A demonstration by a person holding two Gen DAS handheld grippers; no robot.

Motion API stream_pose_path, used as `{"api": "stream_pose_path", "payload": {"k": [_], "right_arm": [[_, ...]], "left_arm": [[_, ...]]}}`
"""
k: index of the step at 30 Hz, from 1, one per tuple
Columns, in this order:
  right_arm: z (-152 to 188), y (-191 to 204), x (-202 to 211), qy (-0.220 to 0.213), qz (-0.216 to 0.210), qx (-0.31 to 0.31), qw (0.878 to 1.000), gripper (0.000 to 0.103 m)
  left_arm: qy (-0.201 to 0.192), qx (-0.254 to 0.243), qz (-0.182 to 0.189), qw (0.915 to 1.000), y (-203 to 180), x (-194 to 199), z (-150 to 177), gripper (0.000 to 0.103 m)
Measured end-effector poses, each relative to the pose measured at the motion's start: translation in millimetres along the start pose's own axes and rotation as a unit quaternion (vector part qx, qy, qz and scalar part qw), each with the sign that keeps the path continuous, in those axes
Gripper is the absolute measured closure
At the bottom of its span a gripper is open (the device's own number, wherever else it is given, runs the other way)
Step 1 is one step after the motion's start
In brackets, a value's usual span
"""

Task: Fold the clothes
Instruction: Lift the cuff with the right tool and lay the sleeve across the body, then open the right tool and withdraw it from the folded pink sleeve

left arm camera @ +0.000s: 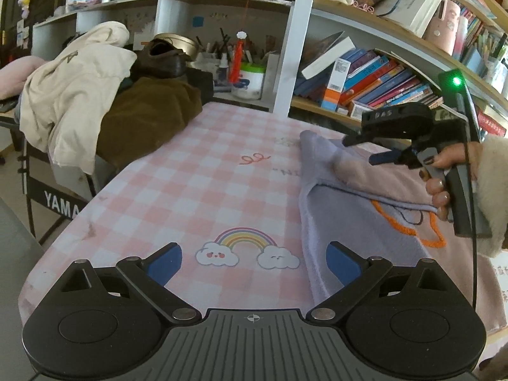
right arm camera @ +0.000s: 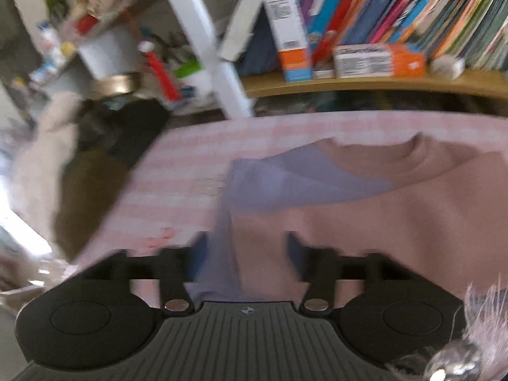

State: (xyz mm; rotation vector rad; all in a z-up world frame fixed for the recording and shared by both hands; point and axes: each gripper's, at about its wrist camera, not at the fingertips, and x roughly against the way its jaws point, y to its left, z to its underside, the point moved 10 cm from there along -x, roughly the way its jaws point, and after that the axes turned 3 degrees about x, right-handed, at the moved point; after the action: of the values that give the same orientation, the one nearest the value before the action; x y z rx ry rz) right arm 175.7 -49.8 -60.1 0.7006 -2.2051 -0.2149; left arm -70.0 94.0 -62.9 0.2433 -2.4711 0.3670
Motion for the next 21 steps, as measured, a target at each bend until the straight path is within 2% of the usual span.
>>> {"api": "stream_pose_path", "payload": {"k": [4, 12, 15, 18, 21], "right_arm": [[5, -3, 13, 0.004, -0.019, -0.014, 1.000, 0.040], [28, -33, 54, 0.017, 0.016, -0.009, 1.000, 0.040], [46, -41, 73, 0.017, 0.041, 0.030, 0.999, 0.040], [68, -47, 92, 0.022, 0.076, 0.093, 0.992, 0.040], [90, -57, 113, 0.027, 0.094, 0.111, 0.989, 0.040]], "left_arm": [[0.001, 0.004, 0.002, 1.0000, 0, -3, 0, 0.004], [0.024, -0.001, 0.015, 0.9996, -15, -25, 0, 0.004], [0.039, -0.002, 0.007, 0.9992, -20, -37, 0, 0.004], [0.055, 0.000, -0.002, 0.9985, -22, -46, 2, 0.004], [0.065, -0.001, -0.002, 0.9979, -25, -51, 3, 0.004]]}}
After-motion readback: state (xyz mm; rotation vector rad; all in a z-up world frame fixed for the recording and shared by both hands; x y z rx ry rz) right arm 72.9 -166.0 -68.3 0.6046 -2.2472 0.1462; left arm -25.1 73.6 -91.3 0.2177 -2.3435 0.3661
